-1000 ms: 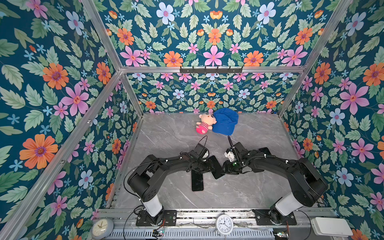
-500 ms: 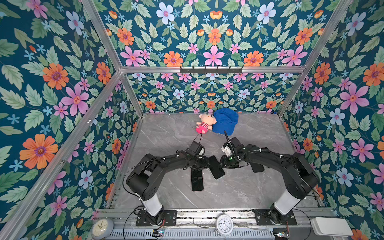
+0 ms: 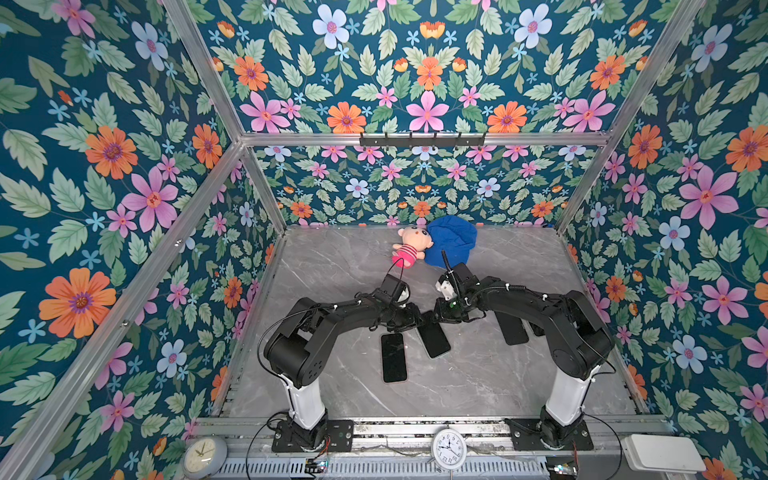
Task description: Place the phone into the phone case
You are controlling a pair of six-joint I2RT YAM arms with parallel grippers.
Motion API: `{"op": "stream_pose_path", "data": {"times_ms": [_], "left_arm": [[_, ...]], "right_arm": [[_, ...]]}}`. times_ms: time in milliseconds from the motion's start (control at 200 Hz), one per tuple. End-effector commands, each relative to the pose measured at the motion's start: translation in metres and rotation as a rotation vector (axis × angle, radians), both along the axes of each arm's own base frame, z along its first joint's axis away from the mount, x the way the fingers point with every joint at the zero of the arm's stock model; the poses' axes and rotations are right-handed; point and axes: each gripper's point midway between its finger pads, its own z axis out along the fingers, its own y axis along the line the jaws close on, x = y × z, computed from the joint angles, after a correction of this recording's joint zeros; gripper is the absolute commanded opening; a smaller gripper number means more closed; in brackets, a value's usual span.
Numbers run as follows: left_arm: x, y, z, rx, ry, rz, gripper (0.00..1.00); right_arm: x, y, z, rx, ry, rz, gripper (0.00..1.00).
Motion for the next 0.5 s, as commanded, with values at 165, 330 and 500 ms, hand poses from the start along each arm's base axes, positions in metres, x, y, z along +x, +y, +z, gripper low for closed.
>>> {"op": "stream_pose_path", "data": {"times_ms": [165, 330, 500], "left_arm": [[0.005, 0.003, -0.007, 0.023, 0.003, -0.008, 0.51], [0.006, 0.001, -0.008, 0.017, 0.004, -0.011, 0.51], [0.008, 0.000, -0.009, 0.016, 0.004, -0.013, 0.50]], "right_arm": [[-0.003, 0.002, -0.007, 0.007, 0.031, 0.025, 0.22], [-0.005, 0.003, -0.010, 0.014, 0.042, 0.025, 0.17], [-0.010, 0.004, -0.018, 0.029, 0.065, 0.020, 0.16]]}}
